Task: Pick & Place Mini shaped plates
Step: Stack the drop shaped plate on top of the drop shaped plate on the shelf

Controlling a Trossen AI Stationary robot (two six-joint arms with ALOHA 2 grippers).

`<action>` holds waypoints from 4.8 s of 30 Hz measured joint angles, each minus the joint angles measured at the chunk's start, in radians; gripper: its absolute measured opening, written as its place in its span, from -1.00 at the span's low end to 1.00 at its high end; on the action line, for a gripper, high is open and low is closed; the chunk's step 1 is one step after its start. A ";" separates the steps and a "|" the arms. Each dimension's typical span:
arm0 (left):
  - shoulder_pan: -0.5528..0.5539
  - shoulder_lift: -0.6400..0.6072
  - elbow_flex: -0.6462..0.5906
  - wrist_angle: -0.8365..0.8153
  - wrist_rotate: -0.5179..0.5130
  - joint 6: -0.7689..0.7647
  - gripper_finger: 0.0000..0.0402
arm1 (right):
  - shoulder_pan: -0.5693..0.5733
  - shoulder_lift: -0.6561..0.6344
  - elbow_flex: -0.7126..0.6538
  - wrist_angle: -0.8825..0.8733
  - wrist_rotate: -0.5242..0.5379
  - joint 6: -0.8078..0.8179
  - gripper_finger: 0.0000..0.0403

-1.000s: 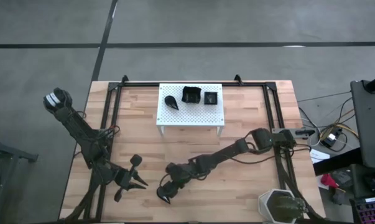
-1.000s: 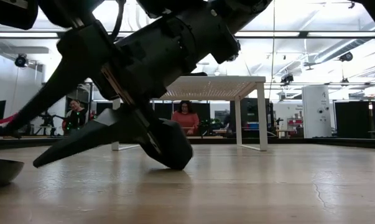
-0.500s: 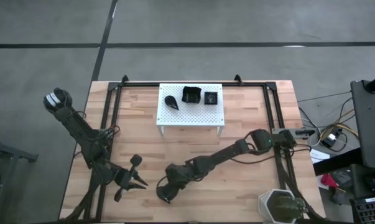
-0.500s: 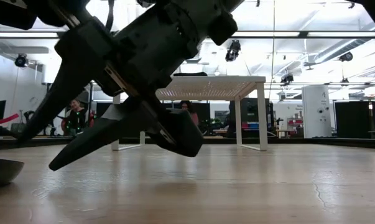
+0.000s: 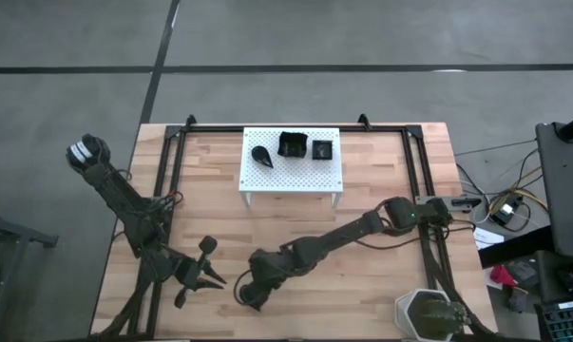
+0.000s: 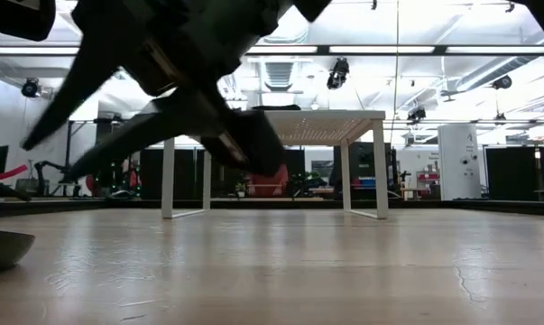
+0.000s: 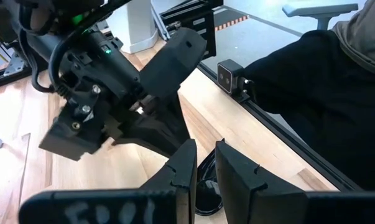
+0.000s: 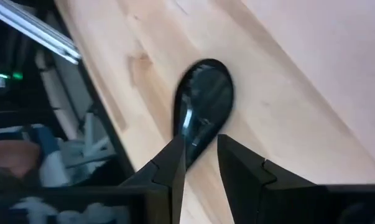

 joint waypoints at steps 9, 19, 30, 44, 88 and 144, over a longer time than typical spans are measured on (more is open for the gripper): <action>-0.001 0.000 0.000 0.001 0.000 0.000 -0.74 | -0.008 0.008 0.025 -0.055 0.018 -0.026 -0.55; -0.001 0.000 0.000 0.001 0.000 0.001 -0.74 | 0.001 0.065 0.033 -0.010 0.017 -0.006 -0.55; -0.002 0.000 0.000 0.000 0.005 -0.017 -0.74 | 0.006 0.113 0.108 -0.021 -0.004 -0.029 -0.55; -0.002 0.000 0.000 0.000 0.005 -0.022 -0.74 | 0.026 0.114 0.102 -0.007 0.041 -0.029 -0.55; 0.000 0.000 0.014 0.027 -0.021 -0.055 -0.74 | 0.020 0.187 0.187 -0.036 -0.084 -0.078 -0.96; 0.044 0.460 0.360 -0.276 -0.139 -0.126 -0.42 | -0.123 0.030 0.249 -0.362 -0.236 -0.183 -0.96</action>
